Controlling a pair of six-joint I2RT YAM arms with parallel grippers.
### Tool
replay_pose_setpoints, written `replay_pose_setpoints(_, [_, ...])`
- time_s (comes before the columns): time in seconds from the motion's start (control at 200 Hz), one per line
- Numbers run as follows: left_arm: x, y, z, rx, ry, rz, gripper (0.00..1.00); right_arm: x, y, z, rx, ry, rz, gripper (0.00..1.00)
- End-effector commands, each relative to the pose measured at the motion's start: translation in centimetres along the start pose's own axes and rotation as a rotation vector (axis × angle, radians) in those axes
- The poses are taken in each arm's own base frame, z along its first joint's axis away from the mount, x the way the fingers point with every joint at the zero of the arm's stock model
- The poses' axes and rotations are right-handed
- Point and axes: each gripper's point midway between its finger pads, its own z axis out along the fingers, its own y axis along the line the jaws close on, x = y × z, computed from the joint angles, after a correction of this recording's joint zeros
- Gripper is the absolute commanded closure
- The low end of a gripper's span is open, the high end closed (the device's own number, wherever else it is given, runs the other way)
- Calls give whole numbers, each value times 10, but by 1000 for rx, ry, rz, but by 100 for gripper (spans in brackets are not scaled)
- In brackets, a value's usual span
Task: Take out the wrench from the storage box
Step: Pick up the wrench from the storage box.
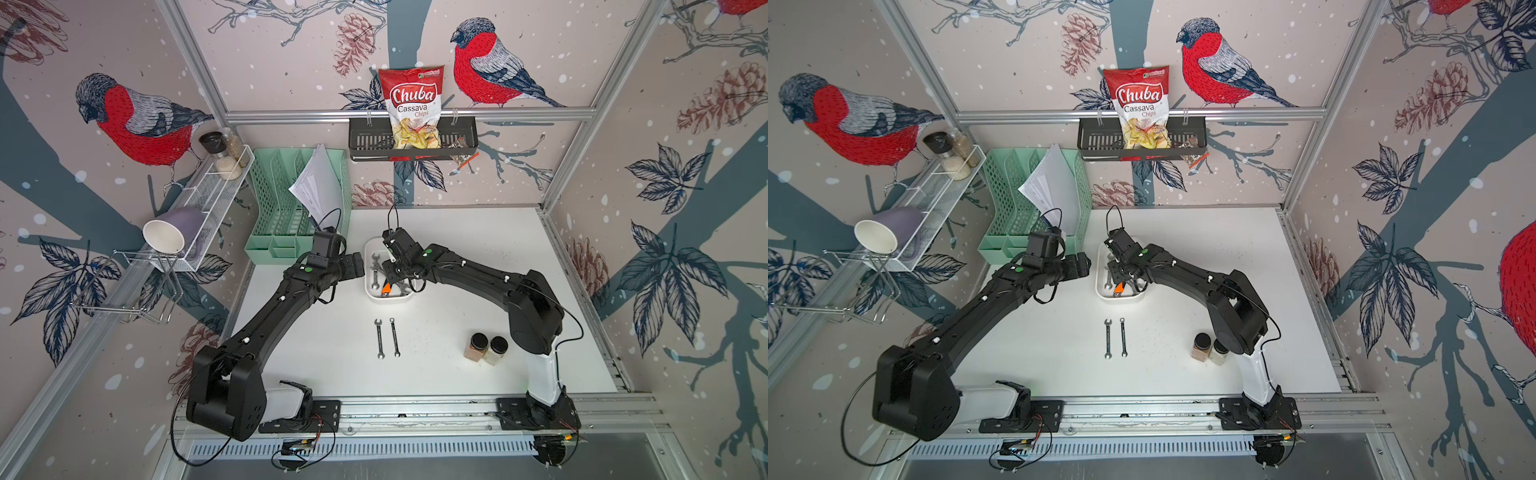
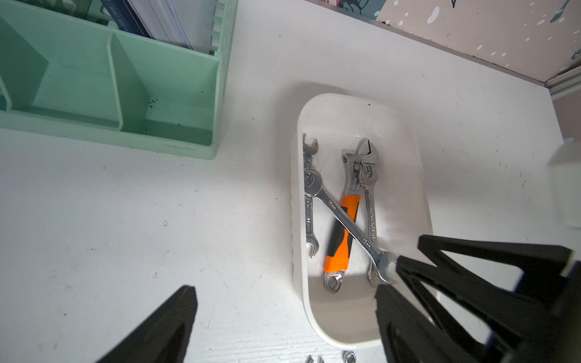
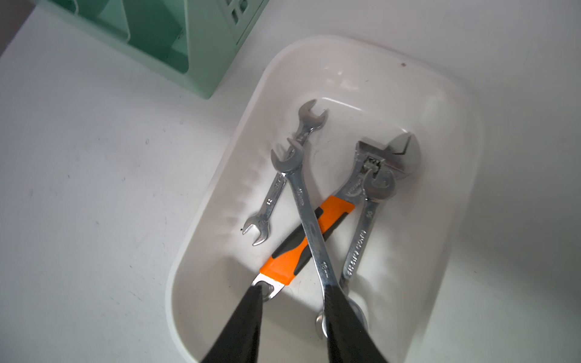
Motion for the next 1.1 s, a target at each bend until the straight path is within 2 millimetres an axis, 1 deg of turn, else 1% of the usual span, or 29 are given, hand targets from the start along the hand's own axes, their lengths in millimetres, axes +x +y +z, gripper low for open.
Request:
replay_pose_setpoints(0.0, [-5,5,4,-11,-13,-7,7,-13,0,12,-120,-33,-190,60])
replay_pose_setpoints(0.09, [-2,11,10,-21,9,-22,7,-21,-8,19,-132,-32,-206,61])
replay_pose_setpoints(0.16, [-2,15,12,-27,16,-32,8,-16,-6,27,-134,-17,-256,61])
replay_pose_setpoints(0.28, [-4,18,12,-33,6,-37,7,-4,-10,42,-127,22,-313,59])
replay_pose_setpoints(0.445, [-3,20,14,-41,13,-39,8,-2,-16,56,-107,37,-341,53])
replay_pose_setpoints(0.555, [-3,21,14,-43,15,-40,8,-2,-16,65,-107,43,-346,49])
replay_pose_setpoints(0.69, [-2,23,15,-52,15,-40,8,-7,-11,74,-112,42,-363,50])
replay_pose_setpoints(0.805, [-1,24,16,-58,22,-39,8,-9,-12,82,-98,51,-367,51])
replay_pose_setpoints(0.98, [-1,25,16,-63,20,-38,8,-3,-15,95,-93,77,-369,55])
replay_pose_setpoints(1.095, [0,26,17,-63,26,-37,8,-1,-11,99,-101,83,-367,57])
